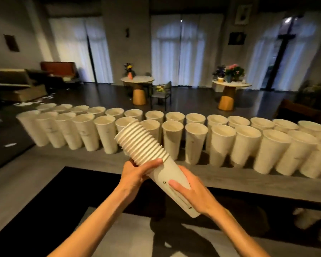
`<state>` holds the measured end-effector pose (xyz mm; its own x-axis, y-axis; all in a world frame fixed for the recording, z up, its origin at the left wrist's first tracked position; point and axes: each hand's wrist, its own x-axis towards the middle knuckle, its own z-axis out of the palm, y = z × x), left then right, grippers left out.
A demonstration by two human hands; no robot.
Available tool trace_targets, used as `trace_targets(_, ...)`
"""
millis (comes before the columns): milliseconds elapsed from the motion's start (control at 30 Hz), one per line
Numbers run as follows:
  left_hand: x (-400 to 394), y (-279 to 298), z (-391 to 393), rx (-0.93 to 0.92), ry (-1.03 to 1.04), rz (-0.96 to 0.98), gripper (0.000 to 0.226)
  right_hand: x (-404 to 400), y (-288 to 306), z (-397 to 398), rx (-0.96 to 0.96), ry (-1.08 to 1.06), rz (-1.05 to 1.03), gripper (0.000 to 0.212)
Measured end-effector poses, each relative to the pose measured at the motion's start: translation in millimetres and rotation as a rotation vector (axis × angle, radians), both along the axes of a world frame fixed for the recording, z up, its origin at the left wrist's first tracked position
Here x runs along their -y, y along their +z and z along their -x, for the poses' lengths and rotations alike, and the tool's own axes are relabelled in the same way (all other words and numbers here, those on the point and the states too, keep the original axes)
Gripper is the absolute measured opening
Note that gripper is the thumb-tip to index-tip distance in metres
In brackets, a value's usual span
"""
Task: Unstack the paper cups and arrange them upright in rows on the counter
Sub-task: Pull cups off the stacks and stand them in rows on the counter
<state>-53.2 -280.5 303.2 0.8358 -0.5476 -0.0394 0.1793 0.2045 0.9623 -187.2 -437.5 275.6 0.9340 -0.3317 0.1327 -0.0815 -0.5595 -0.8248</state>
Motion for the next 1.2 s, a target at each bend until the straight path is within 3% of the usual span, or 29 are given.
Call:
trace_targets(233, -138.9, 19.2, -116.9, 0.075, 0.316, -0.025, 0.056, -121.2, 10.1, -150.3, 0.052, 0.151, -0.038, 0.071)
trace_targets(300, -172.5, 25.4, -153.8, 0.101, 0.376, -0.051, 0.057, -155.6, 12.2, -192.6, 0.077, 0.136, -0.023, 0.077)
trace_targets(467, -247.3, 43.4, -244.6, 0.091, 0.481, -0.074, 0.091, -237.4, 22.4, -290.2, 0.100, 0.062, 0.092, 0.088)
trace_targets(567, -279.7, 51.6, -282.1, 0.145, 0.531, -0.053, 0.080, -272.6, 28.2, -335.7, 0.128, -0.018, 0.248, 0.097)
trace_targets(700, -318.4, 66.8, -325.1, 0.189, 0.646, 0.007, 0.077, -305.7, 29.9, -396.0, 0.229, -0.089, 0.387, 0.092)
trace_targets(833, -360.5, 90.6, -373.6, 0.053, 0.831, 0.207, 0.092, -321.3, 14.3, -445.6, 0.189, -0.123, 0.232, 0.092)
trace_targets(967, -401.6, 107.7, -402.3, -0.046, 0.903, 0.363, 0.079, -340.7, 5.0, -491.5, 0.142, -0.057, 0.038, 0.096)
trace_targets(1200, -443.1, 97.0, -416.7, -0.008, 0.845, 0.345, 0.073, -376.8, -12.8, -557.6, 0.061, 0.102, -0.117, 0.088)
